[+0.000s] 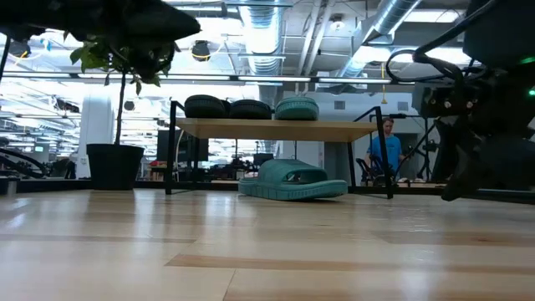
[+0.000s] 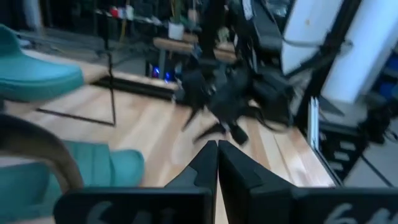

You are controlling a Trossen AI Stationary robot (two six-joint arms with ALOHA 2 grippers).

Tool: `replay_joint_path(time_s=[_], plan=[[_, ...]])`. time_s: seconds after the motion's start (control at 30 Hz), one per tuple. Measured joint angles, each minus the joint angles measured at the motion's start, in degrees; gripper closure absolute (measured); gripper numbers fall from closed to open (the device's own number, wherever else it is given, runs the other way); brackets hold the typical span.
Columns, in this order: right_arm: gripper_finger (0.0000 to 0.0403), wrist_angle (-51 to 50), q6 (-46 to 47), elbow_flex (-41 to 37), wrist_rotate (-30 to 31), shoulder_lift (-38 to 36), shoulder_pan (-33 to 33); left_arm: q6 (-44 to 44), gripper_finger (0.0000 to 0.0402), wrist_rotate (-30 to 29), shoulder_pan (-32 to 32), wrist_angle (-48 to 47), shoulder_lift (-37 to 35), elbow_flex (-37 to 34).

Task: Pick and place slides into the shelf
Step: Put the green pair of slippers on the shelf

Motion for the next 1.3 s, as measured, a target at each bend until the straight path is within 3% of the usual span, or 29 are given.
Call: replay_joint_path(time_s=[0.23,0.43,0.77,1.07,1.3], plan=[[0.025,3.1,3.5,0.0,0.0,0.0,0.3,-3.1,0.04,5.8,5.2,2.2,1.3,0.4],[0.0249,7.3,3.6,0.0,-0.9,0.0,0.3,-5.2,0.04,20.1,11.1,1.0,11.1,4.1],[0.0251,8.3,3.6,0.0,-6.3,0.0,0.3,23.2,0.04,20.5,14.7,-11.6,36.6,21.5],[0.0254,9.3,3.5,0.0,-6.3,0.0,-0.8,25.4,0.04,19.5,15.3,-40.0,45.0,40.7],[0.0255,11.7,3.6,0.0,-6.3,0.0,-1.0,26.7,0.0394,15.8,15.2,-47.3,45.4,45.7]])
